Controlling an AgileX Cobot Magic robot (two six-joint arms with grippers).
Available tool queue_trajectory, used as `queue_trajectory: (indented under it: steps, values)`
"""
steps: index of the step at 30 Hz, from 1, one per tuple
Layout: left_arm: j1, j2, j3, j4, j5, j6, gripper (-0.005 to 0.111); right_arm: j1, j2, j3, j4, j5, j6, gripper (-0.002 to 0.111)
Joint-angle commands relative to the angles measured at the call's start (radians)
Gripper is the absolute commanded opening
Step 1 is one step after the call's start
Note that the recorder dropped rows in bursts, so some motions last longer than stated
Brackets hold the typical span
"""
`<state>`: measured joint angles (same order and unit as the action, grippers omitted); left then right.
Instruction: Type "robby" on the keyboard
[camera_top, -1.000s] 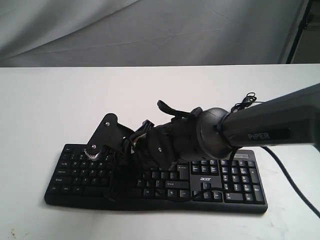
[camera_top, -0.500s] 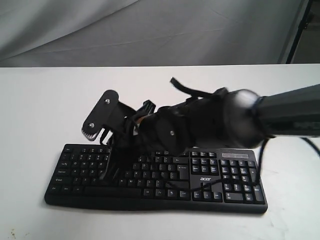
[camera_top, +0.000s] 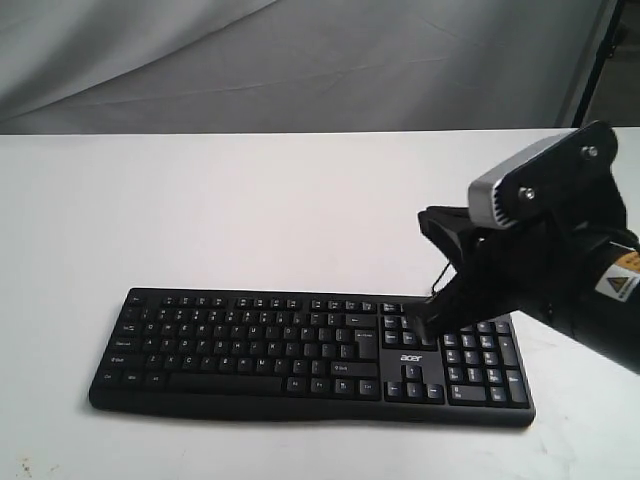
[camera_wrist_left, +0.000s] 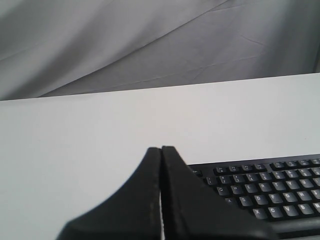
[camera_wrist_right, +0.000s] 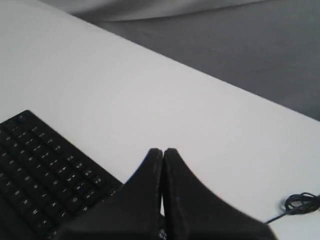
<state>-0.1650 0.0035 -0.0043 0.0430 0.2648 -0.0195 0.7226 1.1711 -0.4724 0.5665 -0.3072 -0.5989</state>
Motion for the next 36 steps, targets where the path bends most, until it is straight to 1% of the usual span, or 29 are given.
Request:
queue_trajectory:
  steps: [1, 3, 5, 7, 8, 11, 14, 18, 21, 23, 26, 30, 32, 33, 34, 36]
  values:
    - [-0.006, -0.003, 0.004, 0.005, -0.007, -0.003, 0.0, -0.005, -0.011, 0.007, 0.013, -0.103, 0.004, 0.0]
    - [-0.006, -0.003, 0.004, 0.005, -0.007, -0.003, 0.0, -0.005, -0.02, 0.007, 0.013, -0.111, 0.004, 0.0]
    - [-0.006, -0.003, 0.004, 0.005, -0.007, -0.003, 0.0, -0.005, -0.106, 0.036, 0.03, -0.1, 0.001, 0.0]
    - [-0.006, -0.003, 0.004, 0.005, -0.007, -0.003, 0.0, -0.038, -0.232, 0.107, 0.052, -0.107, -0.002, 0.0]
    - [-0.006, -0.003, 0.004, 0.005, -0.007, -0.003, 0.0, -0.079, -0.312, 0.161, 0.07, -0.107, -0.002, 0.0]
    - [-0.006, -0.003, 0.004, 0.005, -0.007, -0.003, 0.0, -0.181, -0.448, 0.252, 0.068, -0.1, -0.002, 0.0]
    - [-0.006, -0.003, 0.004, 0.005, -0.007, -0.003, 0.0, -0.281, -0.588, 0.313, 0.066, -0.05, -0.002, 0.0]
    - [-0.006, -0.003, 0.004, 0.005, -0.007, -0.003, 0.0, -0.445, -0.734, 0.332, -0.04, 0.038, -0.002, 0.0]
    - [-0.006, -0.003, 0.004, 0.005, -0.007, -0.003, 0.0, -0.59, -0.832, 0.332, -0.123, 0.153, -0.002, 0.0]
    - [-0.006, -0.003, 0.004, 0.005, -0.007, -0.003, 0.0, -0.642, -0.855, 0.332, -0.123, 0.217, 0.001, 0.0]
    - [-0.006, -0.003, 0.004, 0.005, -0.007, -0.003, 0.0, -0.654, -0.849, 0.332, -0.094, 0.269, 0.001, 0.0]
    - [-0.006, -0.003, 0.004, 0.005, -0.007, -0.003, 0.0, -0.654, -0.82, 0.348, -0.089, 0.25, 0.001, 0.0]
    - [-0.006, -0.003, 0.004, 0.005, -0.007, -0.003, 0.0, -0.654, -0.82, 0.377, -0.225, 0.233, 0.08, 0.0]
    - [-0.006, -0.003, 0.004, 0.005, -0.007, -0.003, 0.0, -0.654, -0.834, 0.395, -0.395, 0.229, 0.259, 0.0]
    - [-0.006, -0.003, 0.004, 0.005, -0.007, -0.003, 0.0, -0.654, -0.845, 0.403, -0.453, 0.229, 0.327, 0.0]
    - [-0.006, -0.003, 0.004, 0.005, -0.007, -0.003, 0.0, -0.654, -0.908, 0.439, -0.487, 0.247, 0.351, 0.0]
